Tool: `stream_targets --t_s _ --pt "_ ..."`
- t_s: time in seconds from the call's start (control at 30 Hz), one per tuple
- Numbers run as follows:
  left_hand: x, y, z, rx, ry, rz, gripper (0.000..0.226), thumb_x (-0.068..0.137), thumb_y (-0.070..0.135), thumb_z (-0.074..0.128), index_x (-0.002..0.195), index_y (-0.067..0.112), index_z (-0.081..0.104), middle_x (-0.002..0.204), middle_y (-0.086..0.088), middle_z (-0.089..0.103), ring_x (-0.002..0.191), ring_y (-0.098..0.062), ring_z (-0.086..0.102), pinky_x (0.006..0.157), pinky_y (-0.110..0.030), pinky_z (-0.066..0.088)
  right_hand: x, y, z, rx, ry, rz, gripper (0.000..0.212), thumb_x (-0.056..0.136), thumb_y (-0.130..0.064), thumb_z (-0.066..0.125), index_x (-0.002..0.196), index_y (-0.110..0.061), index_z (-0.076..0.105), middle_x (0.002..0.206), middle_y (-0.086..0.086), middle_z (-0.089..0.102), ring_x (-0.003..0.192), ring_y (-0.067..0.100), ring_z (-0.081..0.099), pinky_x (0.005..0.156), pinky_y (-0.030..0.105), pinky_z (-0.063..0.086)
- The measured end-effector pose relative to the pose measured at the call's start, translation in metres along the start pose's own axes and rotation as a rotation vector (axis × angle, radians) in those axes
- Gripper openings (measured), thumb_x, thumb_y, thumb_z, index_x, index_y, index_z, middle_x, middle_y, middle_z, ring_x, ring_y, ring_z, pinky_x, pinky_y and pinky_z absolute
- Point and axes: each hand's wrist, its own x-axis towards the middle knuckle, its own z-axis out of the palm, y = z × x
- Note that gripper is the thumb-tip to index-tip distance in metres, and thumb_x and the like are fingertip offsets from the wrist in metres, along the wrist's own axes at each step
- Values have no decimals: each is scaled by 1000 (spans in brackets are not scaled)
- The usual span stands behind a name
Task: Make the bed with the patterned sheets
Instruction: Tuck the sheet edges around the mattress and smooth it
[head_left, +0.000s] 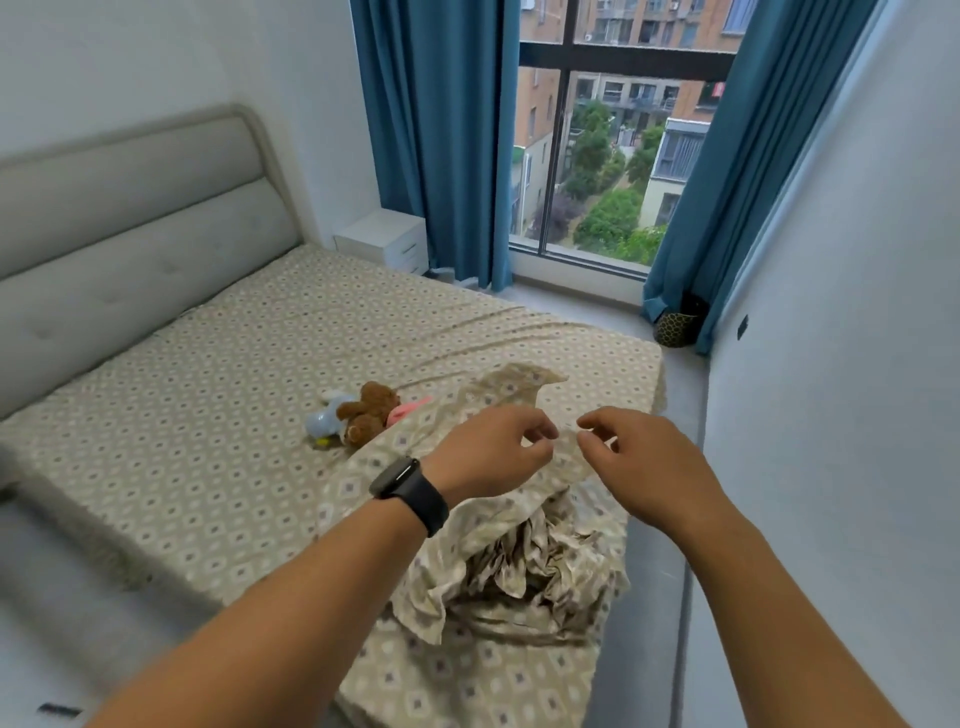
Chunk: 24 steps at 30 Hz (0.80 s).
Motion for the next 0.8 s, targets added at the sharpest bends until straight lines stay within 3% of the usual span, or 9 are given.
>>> stream_targets --t_s 0.2,0.53,0.7,0.8 --pt "24 -18 5 123 138 -171 26 100 40 51 118 33 67 112 14 68 101 -8 61 87 -39 54 64 15 11 -32 -123 -208 36 100 -48 45 129 -35 63 120 -15 67 105 9 62 87 37 53" --pt "41 11 66 -9 229 -502 29 100 43 50 125 37 63 119 22 62 107 -1 56 93 -32 51 131 64 22 -70 -371 -438 32 101 -45 44 122 -33 65 117 -16 67 104 10 61 85 38 54" --pt "39 12 51 20 254 -564 31 99 43 50 126 35 63 127 22 59 110 -3 59 94 -31 51 143 52 14 -55 -362 -505 35 102 -48 44 127 -35 63 122 -18 66 110 6 59 85 32 52" --pt "43 9 49 9 319 -574 28 99 41 51 123 34 64 121 21 63 110 -3 58 93 -32 51 149 48 13 -55 -347 -561 34 101 -47 45 127 -35 63 121 -18 66 110 5 60 86 33 53"
